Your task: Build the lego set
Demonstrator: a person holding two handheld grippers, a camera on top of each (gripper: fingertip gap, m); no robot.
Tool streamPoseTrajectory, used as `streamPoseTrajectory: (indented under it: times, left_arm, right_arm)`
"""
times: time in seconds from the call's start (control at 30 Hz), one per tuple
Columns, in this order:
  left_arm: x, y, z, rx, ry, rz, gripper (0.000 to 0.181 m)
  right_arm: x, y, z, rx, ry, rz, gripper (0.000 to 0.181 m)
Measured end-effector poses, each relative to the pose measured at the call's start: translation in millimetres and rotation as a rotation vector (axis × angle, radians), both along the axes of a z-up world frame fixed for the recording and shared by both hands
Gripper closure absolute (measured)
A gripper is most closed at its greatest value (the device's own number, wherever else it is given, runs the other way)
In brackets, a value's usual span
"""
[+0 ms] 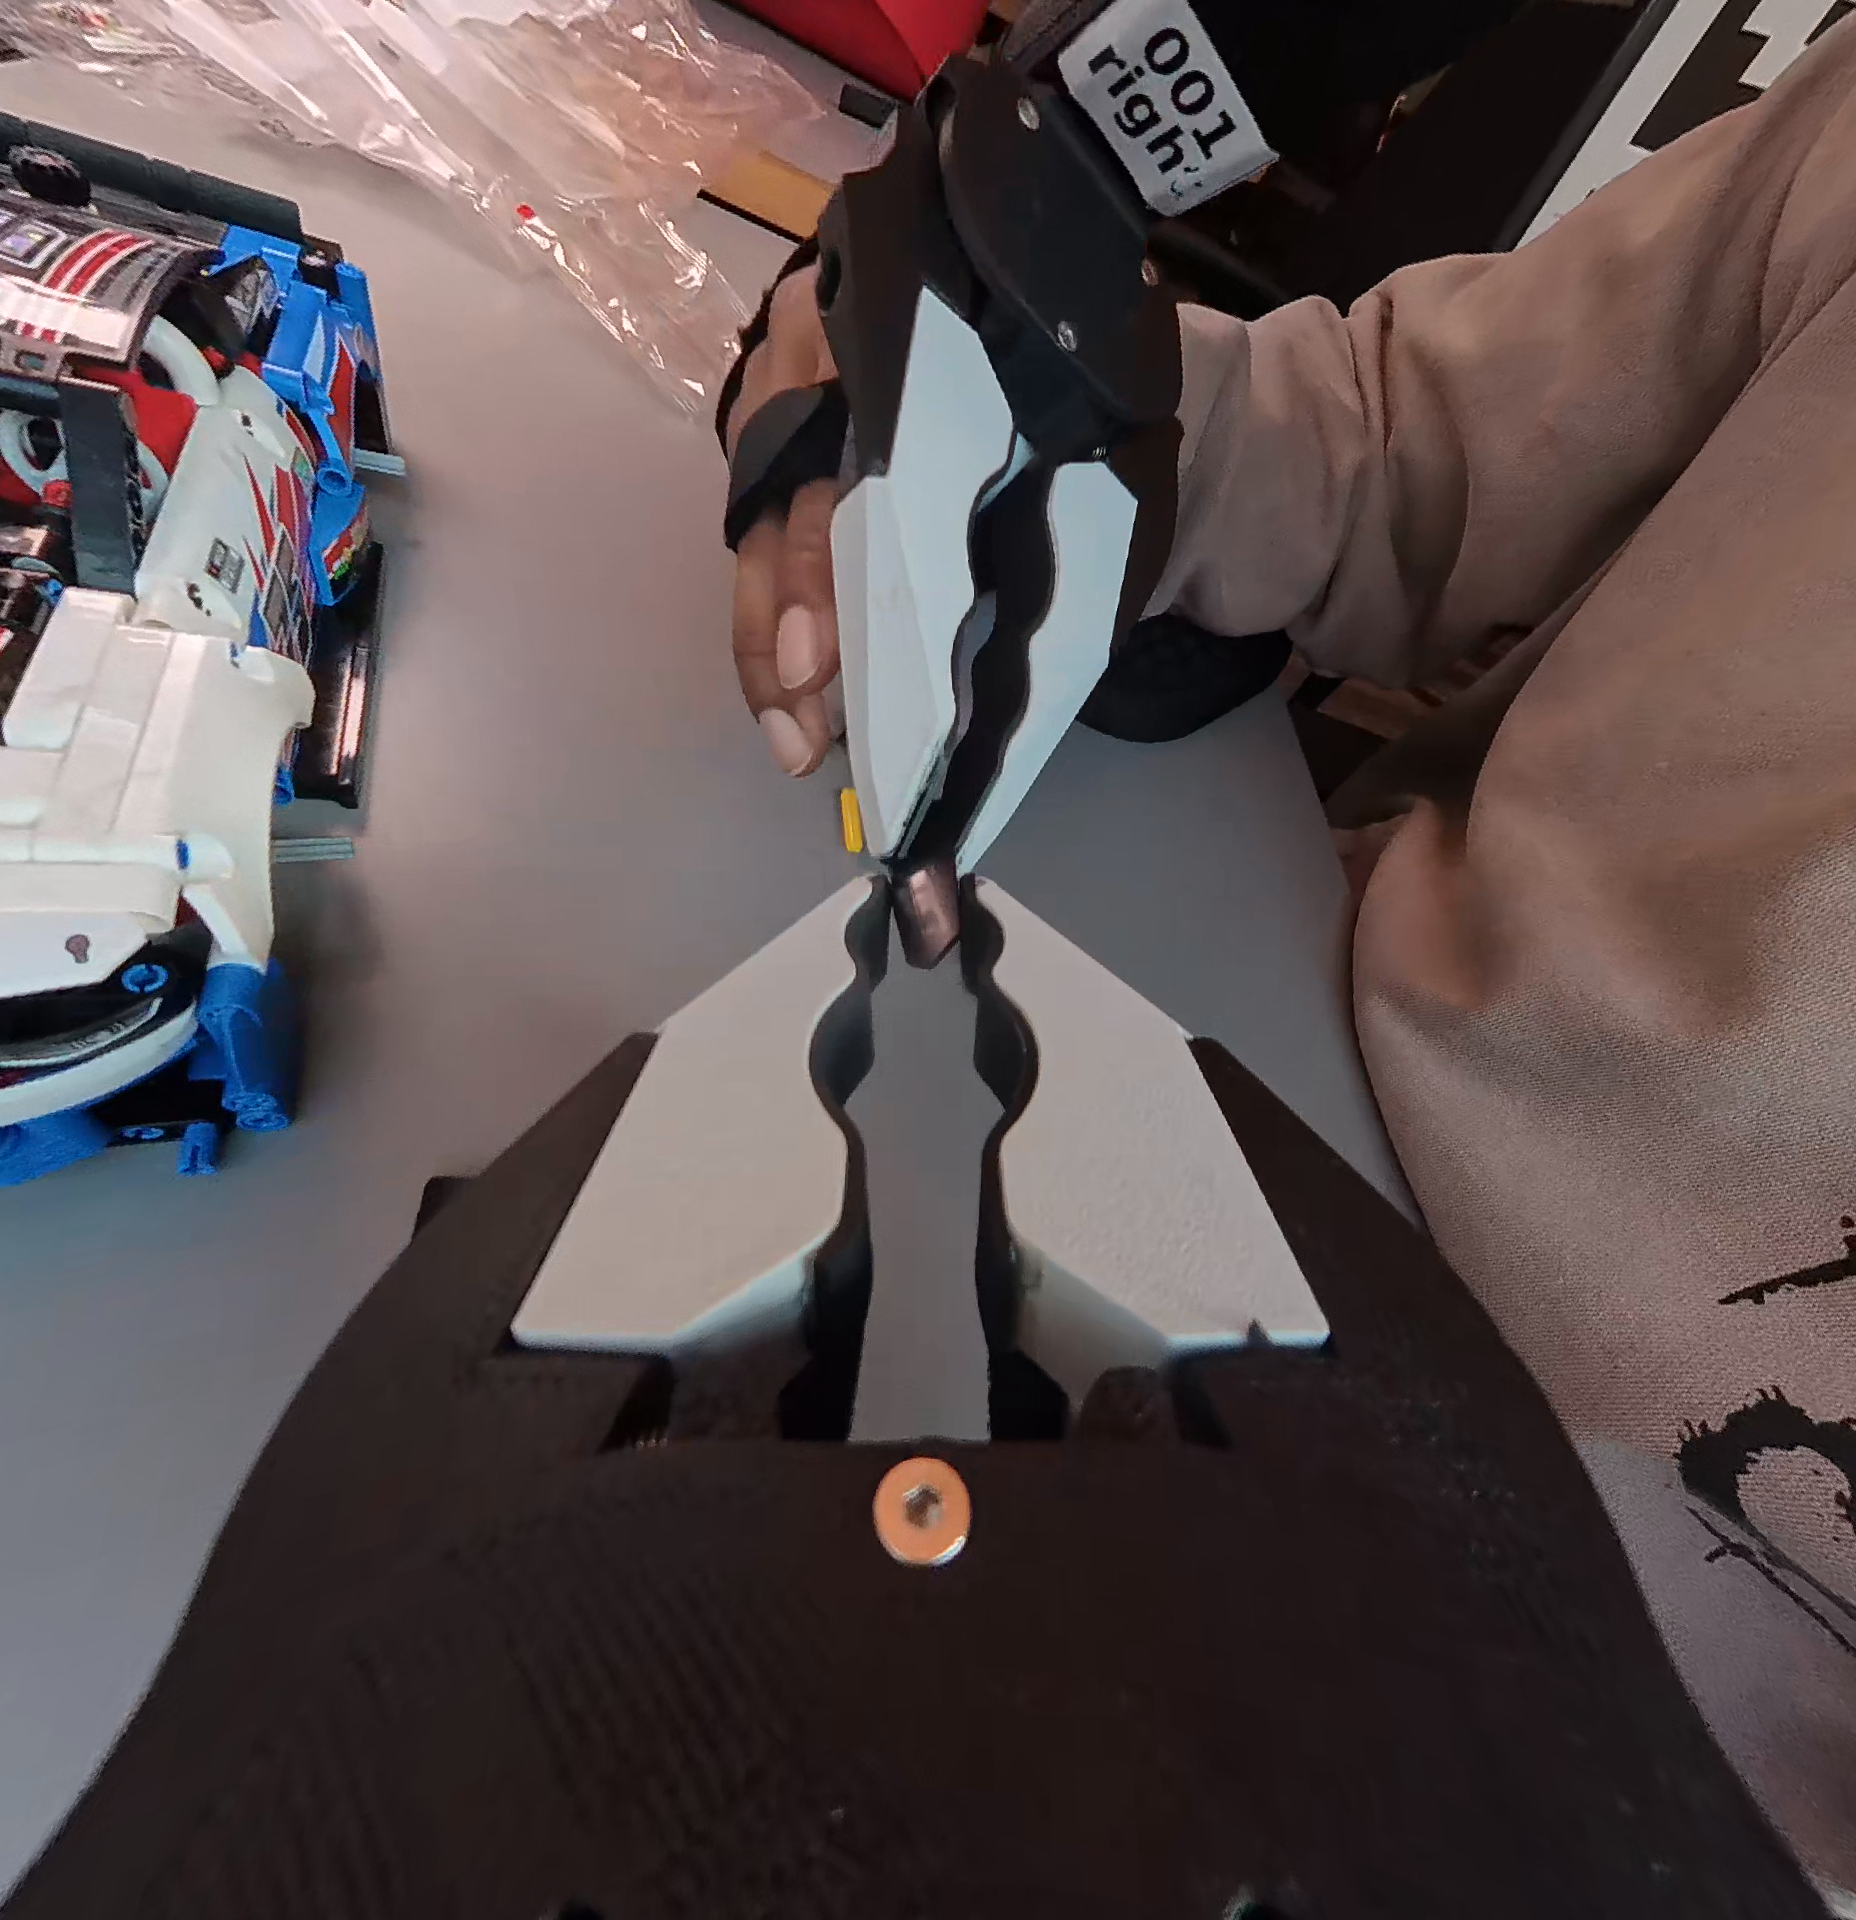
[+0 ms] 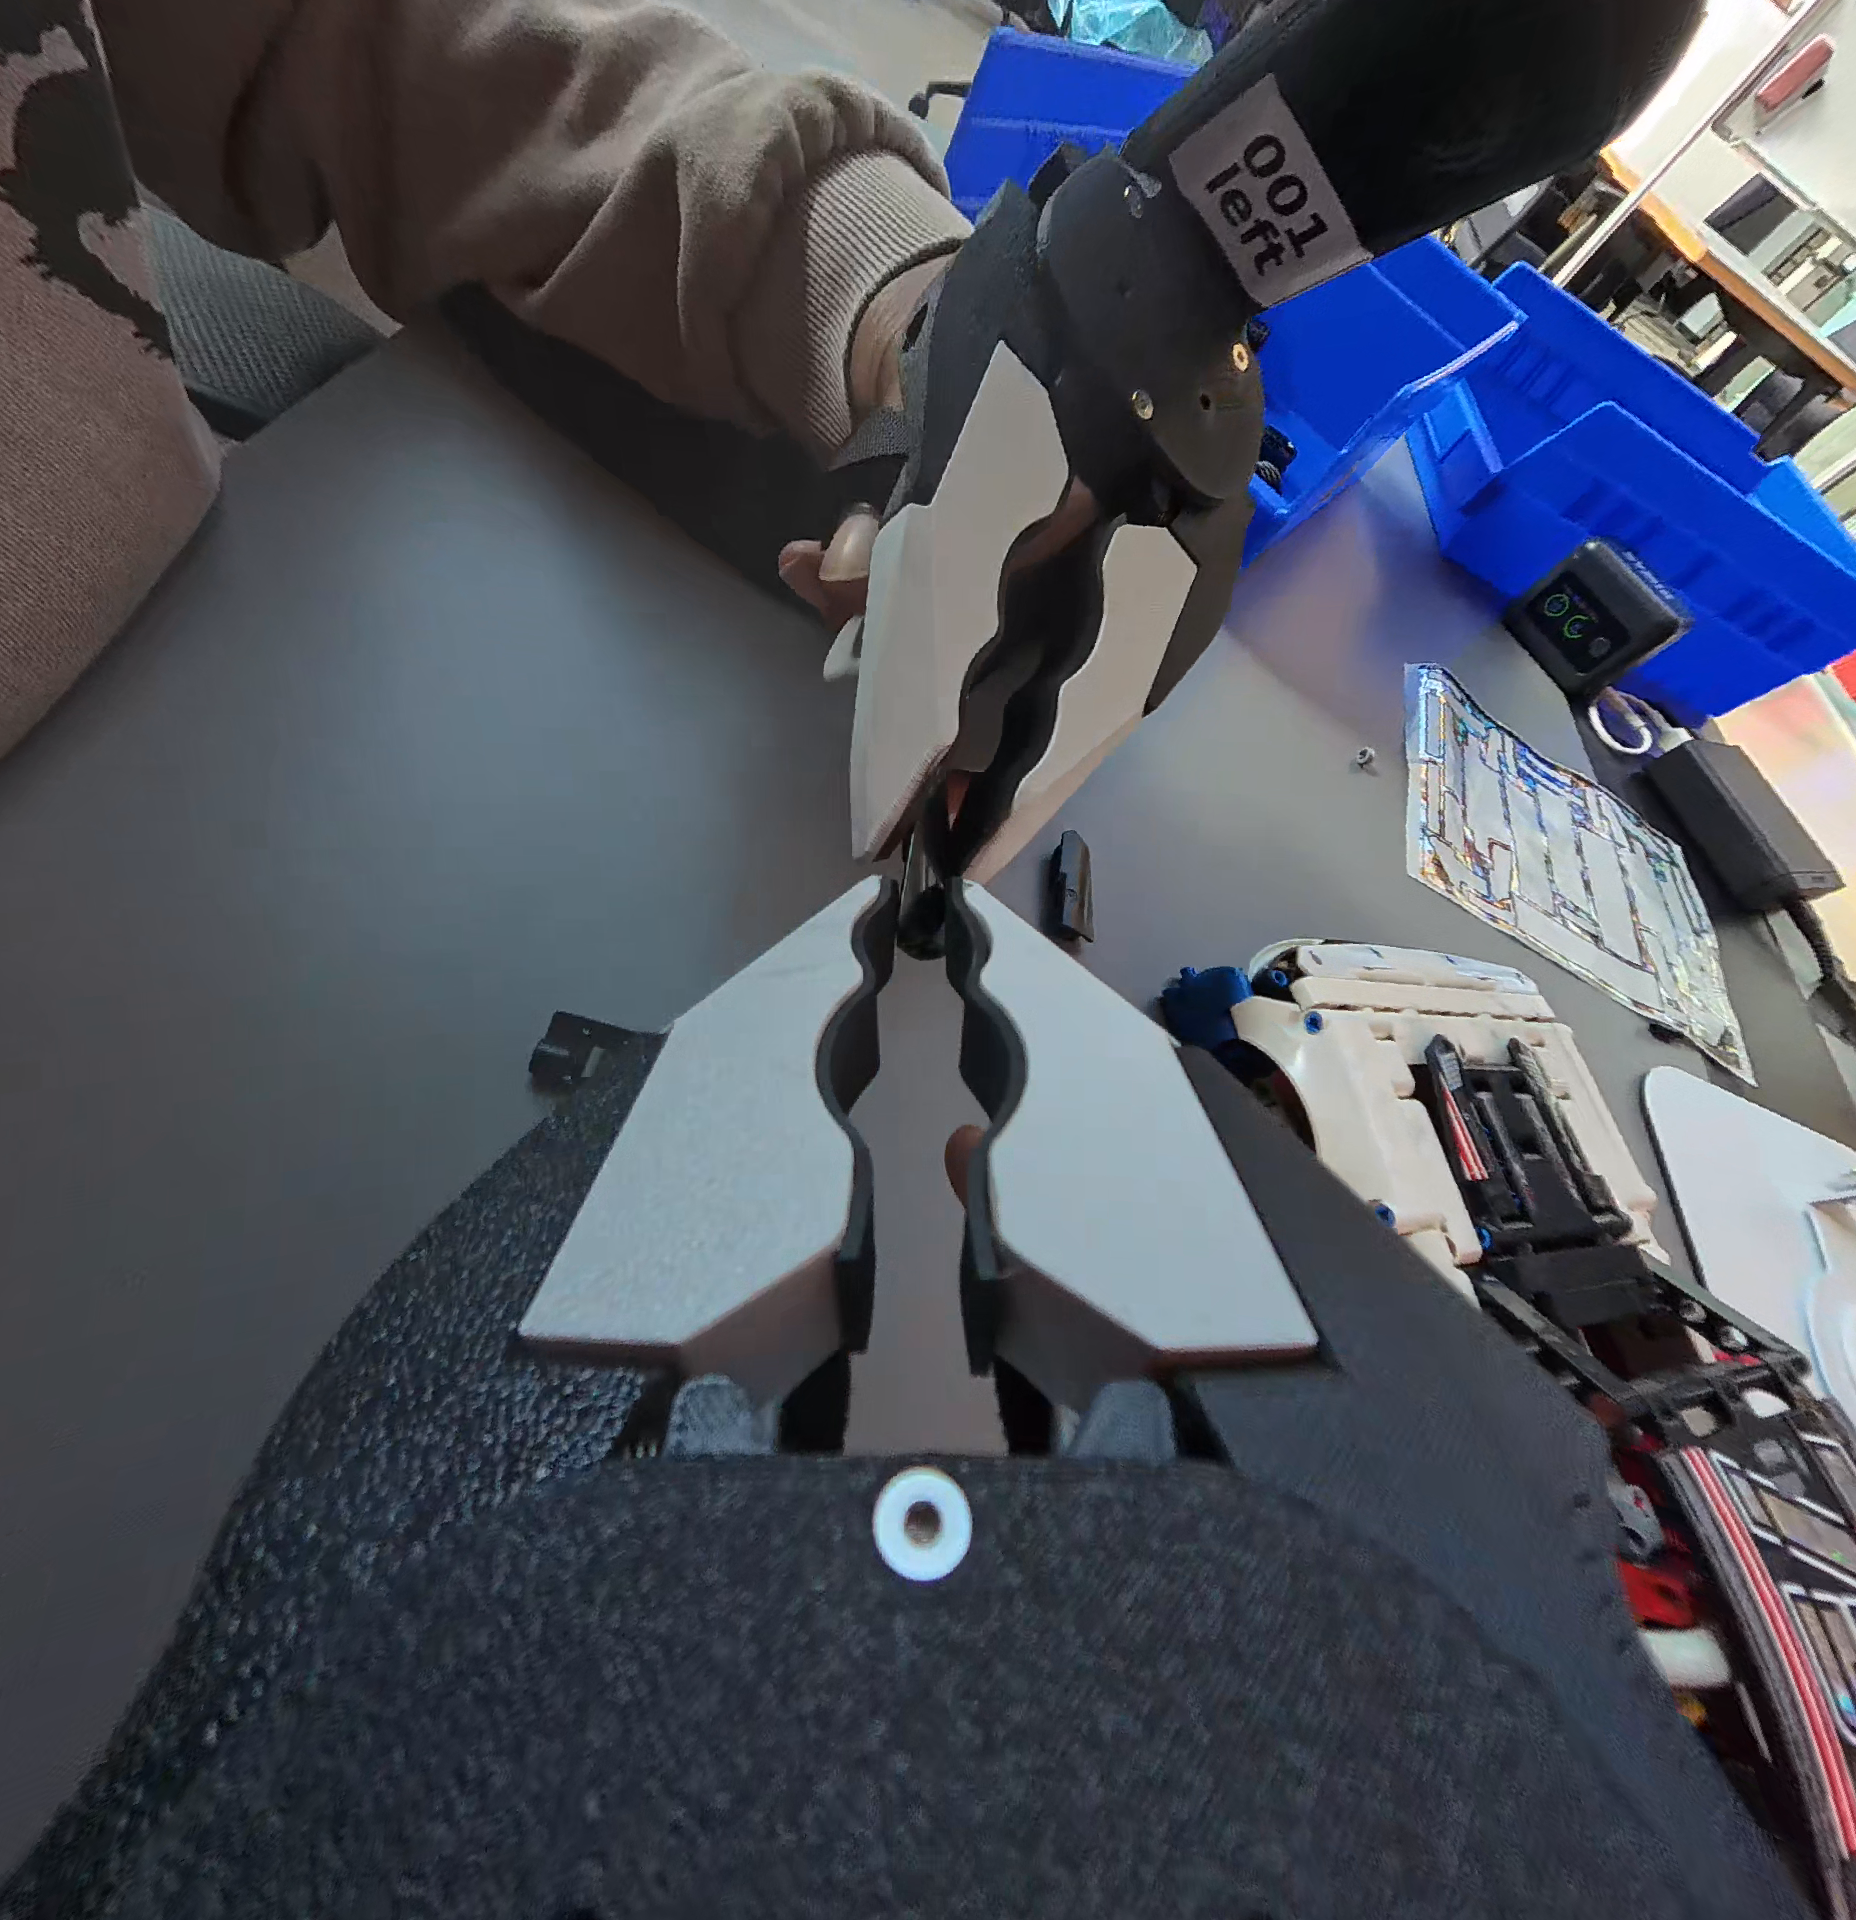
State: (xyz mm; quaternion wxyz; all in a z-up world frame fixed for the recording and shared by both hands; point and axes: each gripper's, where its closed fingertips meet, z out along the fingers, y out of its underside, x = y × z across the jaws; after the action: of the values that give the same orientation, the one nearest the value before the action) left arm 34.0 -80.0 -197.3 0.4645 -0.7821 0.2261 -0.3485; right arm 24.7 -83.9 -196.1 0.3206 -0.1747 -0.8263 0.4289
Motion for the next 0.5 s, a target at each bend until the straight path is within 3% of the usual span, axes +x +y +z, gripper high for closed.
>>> streamPoseTrajectory:
  times: [0.1, 0.17, 0.3, 0.5]
  left_arm:
    - [-0.5, 0.7, -2.5, -0.004, 0.014, 0.006, 0.169]
    - [-1.6, 2.1, -4.6, -0.018, 0.017, 0.017, 0.158]
    - [1.7, -1.2, -3.8, -0.028, -0.001, -0.012, 0.170]
    - [-4.0, 4.2, -6.4, 0.041, 0.101, 0.025, 0.172]
  right_arm:
    - [-1.1, 0.6, -0.3, 0.046, 0.041, -0.001, 0.175]
    - [-0.9, -0.7, 2.6, 0.057, 0.067, 0.004, 0.175]
    - [-1.6, -0.1, 2.6, 0.085, 0.088, 0.000, 0.175]
    - [-5.7, 5.0, 3.4, 0.044, 0.058, -0.043, 0.173]
